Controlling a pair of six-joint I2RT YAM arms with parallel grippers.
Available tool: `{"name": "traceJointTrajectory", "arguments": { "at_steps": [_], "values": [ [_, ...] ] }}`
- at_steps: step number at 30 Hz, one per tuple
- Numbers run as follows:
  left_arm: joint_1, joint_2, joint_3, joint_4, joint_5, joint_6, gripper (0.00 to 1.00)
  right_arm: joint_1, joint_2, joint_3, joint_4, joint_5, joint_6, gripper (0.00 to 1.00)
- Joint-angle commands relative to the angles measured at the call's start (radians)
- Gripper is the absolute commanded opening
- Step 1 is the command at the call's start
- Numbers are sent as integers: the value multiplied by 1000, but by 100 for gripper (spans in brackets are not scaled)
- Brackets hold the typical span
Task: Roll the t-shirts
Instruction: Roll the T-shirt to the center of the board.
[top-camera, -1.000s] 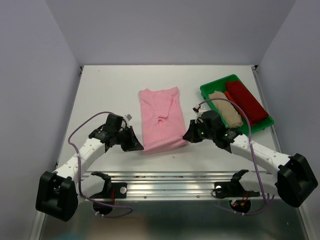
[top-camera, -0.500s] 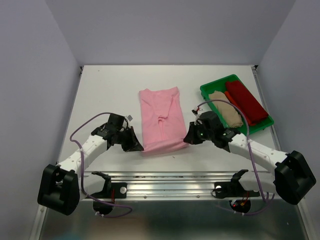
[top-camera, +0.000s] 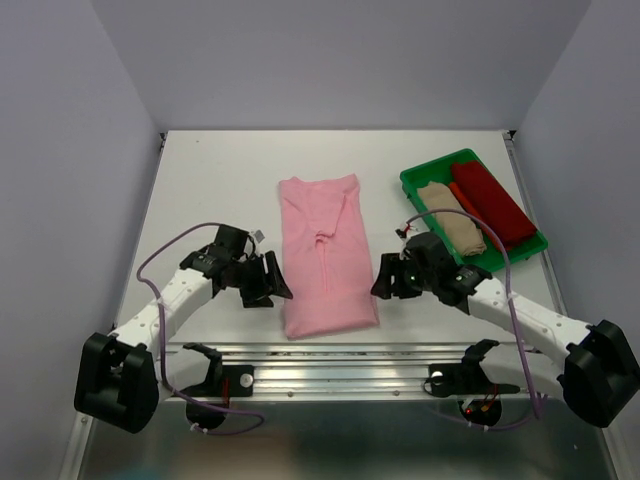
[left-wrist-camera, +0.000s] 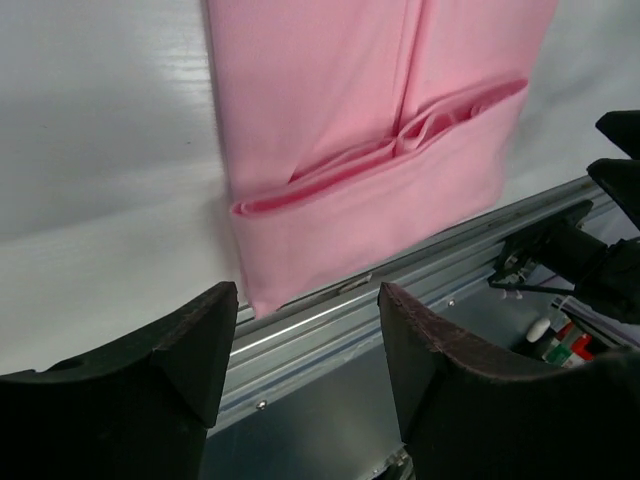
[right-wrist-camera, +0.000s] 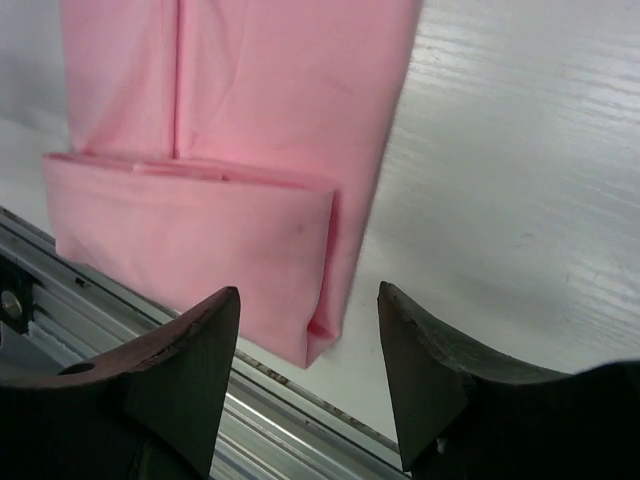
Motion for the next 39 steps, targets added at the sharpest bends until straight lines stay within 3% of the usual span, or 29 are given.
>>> {"name": "traceJointTrajectory", "arguments": {
  "at_steps": [1,4,6,7,11,13,18,32,39],
  "values": [
    [3,-27,154,-79,-98,46,69,7,34,86,-2,98,5,59],
    [6,2,223,-64,-175,41,64,7,48,116,30,155,21,52],
    [6,36,234,22,-152,26,29,7,106,151,41,223,27,37],
    [6,86,239,89,-129,21,0,7,182,205,40,229,21,25],
    [3,243,263,255,-83,3,0,7,375,323,44,253,19,3],
    [3,341,279,329,-80,-9,0,7,448,388,47,279,5,1],
    [3,538,366,394,-104,-12,0,-23,635,503,49,287,-22,1],
    [37,803,513,415,-214,-19,0,-65,897,679,70,316,-90,1],
    [80,978,788,339,-273,43,0,-97,1031,833,73,324,-134,1]
  ]
}}
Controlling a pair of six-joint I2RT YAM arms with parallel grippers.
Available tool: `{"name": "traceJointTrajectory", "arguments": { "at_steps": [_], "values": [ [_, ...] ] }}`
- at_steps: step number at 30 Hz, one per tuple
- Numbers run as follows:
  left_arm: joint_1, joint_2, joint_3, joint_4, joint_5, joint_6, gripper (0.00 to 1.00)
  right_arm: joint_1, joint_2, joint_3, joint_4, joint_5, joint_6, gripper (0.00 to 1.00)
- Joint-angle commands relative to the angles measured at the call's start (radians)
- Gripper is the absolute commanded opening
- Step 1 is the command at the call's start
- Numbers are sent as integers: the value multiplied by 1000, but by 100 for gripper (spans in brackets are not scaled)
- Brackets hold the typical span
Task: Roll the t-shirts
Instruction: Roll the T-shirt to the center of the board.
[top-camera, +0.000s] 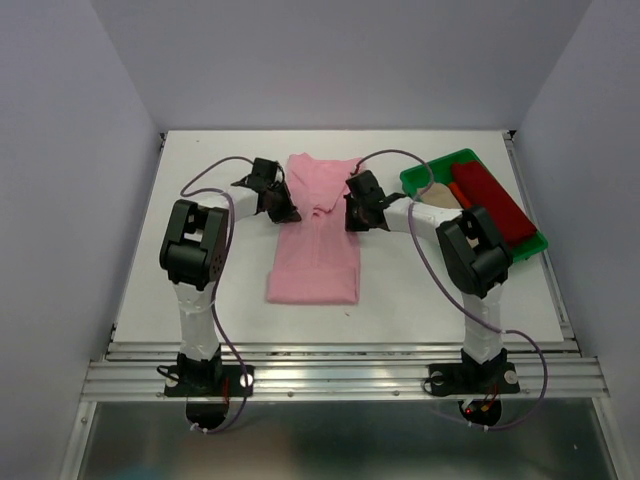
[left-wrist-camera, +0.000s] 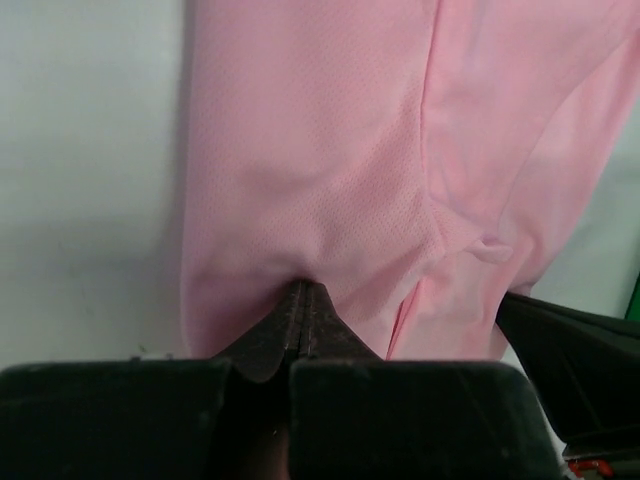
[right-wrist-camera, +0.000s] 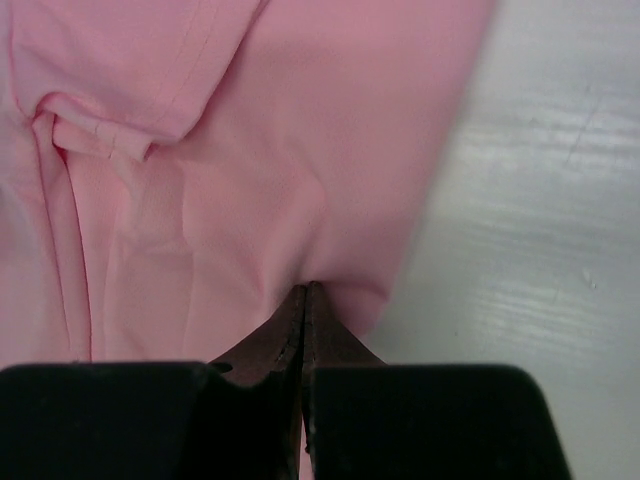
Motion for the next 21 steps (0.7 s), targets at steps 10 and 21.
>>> {"name": "traceJointTrajectory", "arguments": {
  "at_steps": [10,21],
  "values": [
    [25,-217,125,-172,-147,112,5,-23,-155,-3,-18,-85,-33,15],
    [66,-551,-259,-198,-171,105,30,115,-428,-425,136,-257,249,39]
  ]
}}
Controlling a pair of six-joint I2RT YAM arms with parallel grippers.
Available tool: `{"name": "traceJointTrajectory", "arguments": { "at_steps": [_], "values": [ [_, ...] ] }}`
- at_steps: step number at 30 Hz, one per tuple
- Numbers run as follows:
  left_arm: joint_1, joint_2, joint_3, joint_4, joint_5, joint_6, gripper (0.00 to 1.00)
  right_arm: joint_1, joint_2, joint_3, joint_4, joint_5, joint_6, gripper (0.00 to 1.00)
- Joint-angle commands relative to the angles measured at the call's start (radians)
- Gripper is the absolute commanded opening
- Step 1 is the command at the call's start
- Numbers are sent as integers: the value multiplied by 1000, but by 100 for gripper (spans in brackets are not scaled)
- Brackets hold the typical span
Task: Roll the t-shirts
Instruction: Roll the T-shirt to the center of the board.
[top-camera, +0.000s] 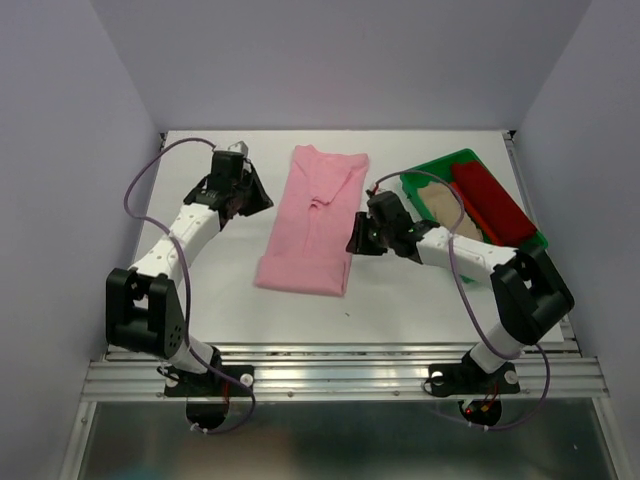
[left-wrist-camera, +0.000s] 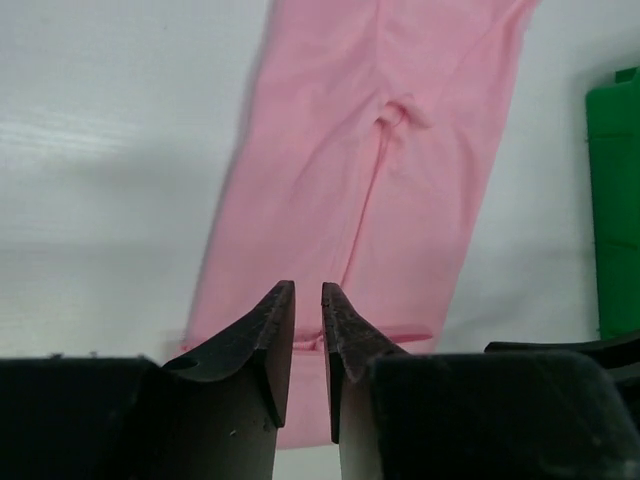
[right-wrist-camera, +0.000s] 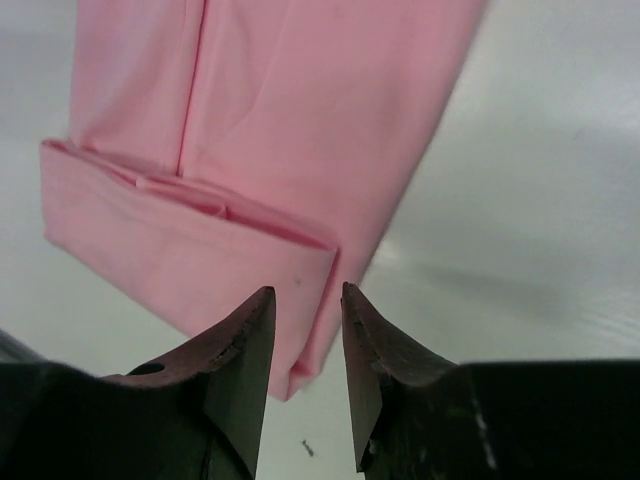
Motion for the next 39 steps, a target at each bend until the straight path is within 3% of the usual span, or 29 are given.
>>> {"name": "traceJointTrajectory", "arguments": {
  "at_steps": [1,8,14,25,28,32,35,37,39],
  "values": [
    [26,-63,-166,-29,-6,-6,32,85,-23,-96,95,-68,134,40],
    [46,-85,-261,4,3,-18,33,148,44,-116,152,-87,183,40],
    [49,-80,-265,4,1,-14,41,148,38,-134,155,-59,194,42],
    [49,-67,-277,18,18,-18,41,148,47,-167,163,-56,214,44],
    [49,-65,-278,18,17,-18,41,148,44,-171,167,-52,215,40],
    [49,-60,-280,19,17,-17,40,158,43,-170,167,-55,214,27],
    [49,-60,-281,21,18,-17,40,158,46,-171,167,-58,214,28],
    [49,-62,-281,22,20,-17,40,158,47,-176,167,-52,214,38],
    [49,-63,-281,22,20,-17,40,158,54,-176,167,-50,214,36]
  ]
}}
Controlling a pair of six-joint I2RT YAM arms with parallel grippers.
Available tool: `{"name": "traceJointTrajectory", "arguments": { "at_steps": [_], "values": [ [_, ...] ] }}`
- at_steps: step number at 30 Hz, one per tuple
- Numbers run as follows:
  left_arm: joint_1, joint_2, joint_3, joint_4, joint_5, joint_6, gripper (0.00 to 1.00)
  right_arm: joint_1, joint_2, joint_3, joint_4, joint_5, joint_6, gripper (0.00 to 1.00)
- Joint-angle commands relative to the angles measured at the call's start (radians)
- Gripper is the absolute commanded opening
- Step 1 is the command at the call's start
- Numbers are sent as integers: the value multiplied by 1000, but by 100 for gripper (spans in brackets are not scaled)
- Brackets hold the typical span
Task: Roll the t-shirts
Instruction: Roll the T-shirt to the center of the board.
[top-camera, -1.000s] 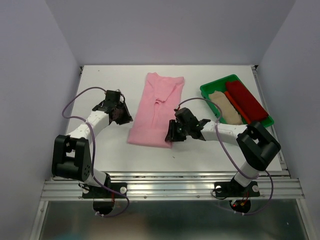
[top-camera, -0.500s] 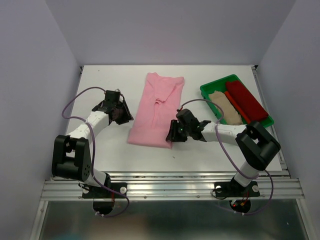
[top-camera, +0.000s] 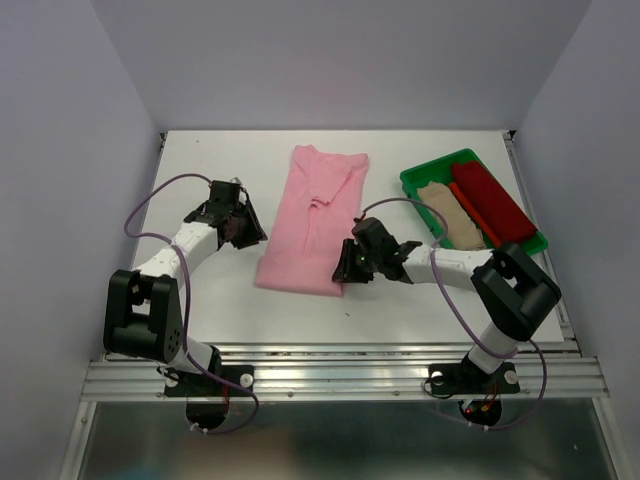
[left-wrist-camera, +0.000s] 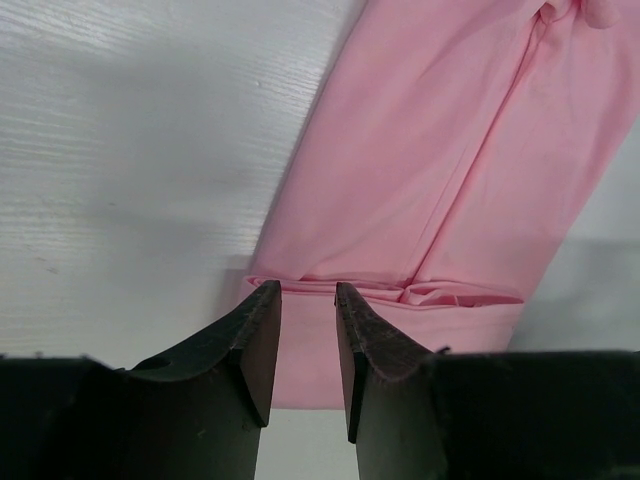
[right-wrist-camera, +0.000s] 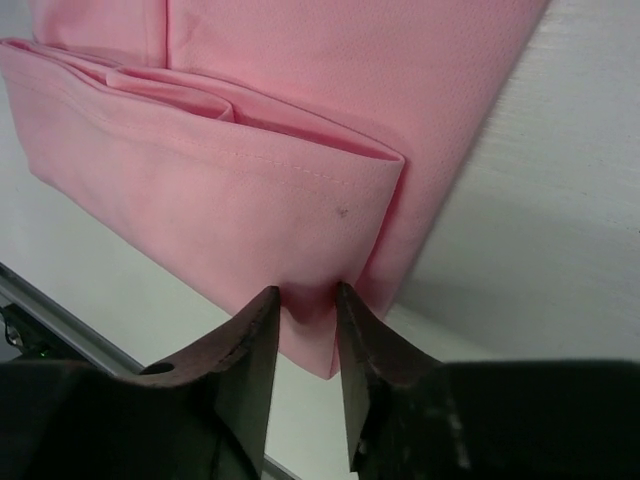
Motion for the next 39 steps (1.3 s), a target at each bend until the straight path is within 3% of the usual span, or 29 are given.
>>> {"name": "traceJointTrajectory", "arguments": {
  "at_steps": [1,2,5,7,18,34,35,36,39],
  "values": [
    [3,-3,-11,20,7,4,40,11,10,-16,36,21,2,32],
    [3,-3,-9,19,7,4,40,11,12,-18,38,21,2,22],
    [4,-3,-11,19,7,4,39,11,-10,-18,35,27,0,6],
    [3,-3,-11,19,7,4,39,11,-30,-13,23,27,-11,1],
    [4,3,-4,17,5,7,38,30,-132,-61,-43,47,-37,1],
    [4,-12,-1,6,19,6,38,39,-94,-159,-37,101,-8,1],
    [4,-17,-1,3,19,6,38,39,-94,-156,-39,107,-8,5],
    [4,-20,-3,2,24,7,38,39,-99,-154,-39,117,-12,21],
    [4,-48,-14,-17,25,6,38,39,-116,-147,-48,133,-20,31]
  ]
}}
